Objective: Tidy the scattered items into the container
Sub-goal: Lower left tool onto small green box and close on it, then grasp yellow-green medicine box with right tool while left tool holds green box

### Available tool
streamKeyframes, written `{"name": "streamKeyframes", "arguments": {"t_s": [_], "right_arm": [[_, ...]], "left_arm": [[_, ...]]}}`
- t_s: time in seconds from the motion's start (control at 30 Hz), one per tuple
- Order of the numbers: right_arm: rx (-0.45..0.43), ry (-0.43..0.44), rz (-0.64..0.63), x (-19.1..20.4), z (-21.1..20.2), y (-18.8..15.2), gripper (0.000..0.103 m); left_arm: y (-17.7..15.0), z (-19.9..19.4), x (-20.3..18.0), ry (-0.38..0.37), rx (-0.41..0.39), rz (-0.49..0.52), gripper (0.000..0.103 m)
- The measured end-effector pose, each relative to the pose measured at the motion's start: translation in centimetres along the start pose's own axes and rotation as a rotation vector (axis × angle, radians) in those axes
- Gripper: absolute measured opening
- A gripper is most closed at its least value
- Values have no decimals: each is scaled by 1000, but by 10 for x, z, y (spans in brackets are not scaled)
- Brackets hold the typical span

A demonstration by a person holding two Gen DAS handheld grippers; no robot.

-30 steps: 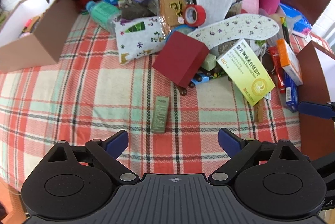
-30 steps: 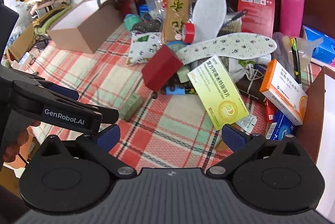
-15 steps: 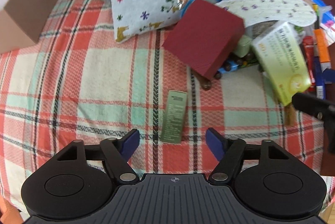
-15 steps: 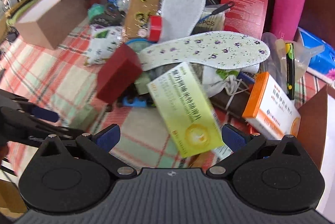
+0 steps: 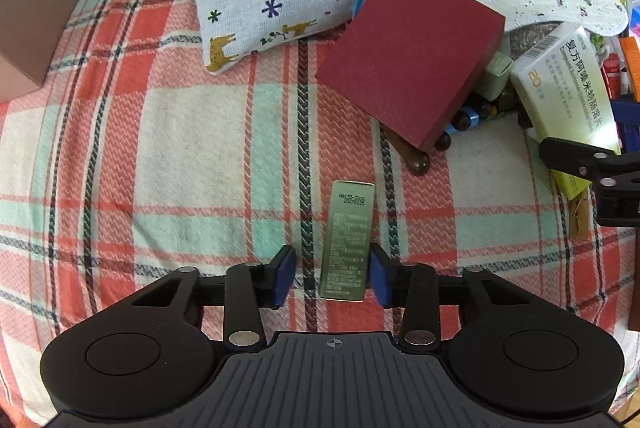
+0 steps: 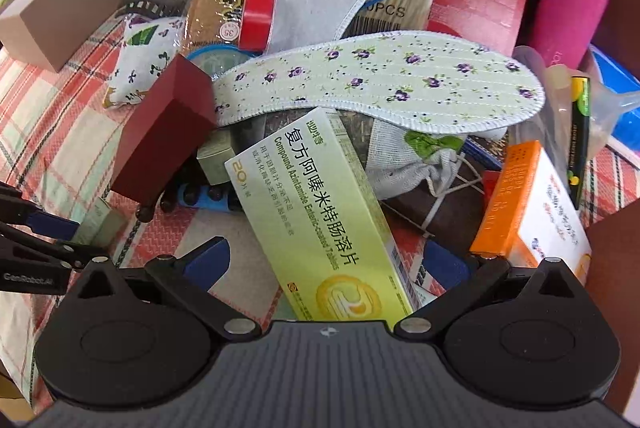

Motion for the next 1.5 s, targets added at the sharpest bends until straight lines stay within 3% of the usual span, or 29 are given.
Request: {"name": "streamKeyframes", "arguments": {"t_s": [0.07,0.13,0.43,0.63,0.73,0.9,1.0,1.03,1.07,1.17,1.5], "right_arm": [[1,13,-2,3,1,1,102],[-10,33,-6,8,-4,1,102],[-36,125,-51,37,-28,-1,100],[-3,175,-61,57,-30,-13,96],[23,161,-92,63,-26,-23,93],[40,56,-172,63,-16,-31,75],[52,41,-204,64,-13,-34,74],[56,55,-206,65,-13,-35,74],[58,75,-211,67,-14,-37,79],[63,120,-243,74,-15,-41,88],[166,141,-256,70,17,-47,88]], "left_arm": [[-1,-1,3,10,1,3,24],[-2,-2,7,11,-1,0,19],[-8,-6,10,-4,-3,-21,18],[-21,-10,14,-8,-3,-40,18],[-26,-11,15,-11,-6,-48,18],[-31,-10,14,-13,-19,-50,19],[-34,-10,13,-18,-24,-44,23],[-35,-11,13,-25,-27,-42,36],[-36,-11,13,-33,-30,-43,40],[-37,-12,14,-53,-35,-47,43],[-30,0,25,-86,-38,-50,57]]}}
Point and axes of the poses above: each gripper's, at about its wrist camera, not at the fingertips, and z roughly the way its jaws point, x to its left, y to its top, the point moved 8 cm from there along z, roughly the way its jaws point, and after that the axes turned 1 degree about z, right-handed, at the moved point
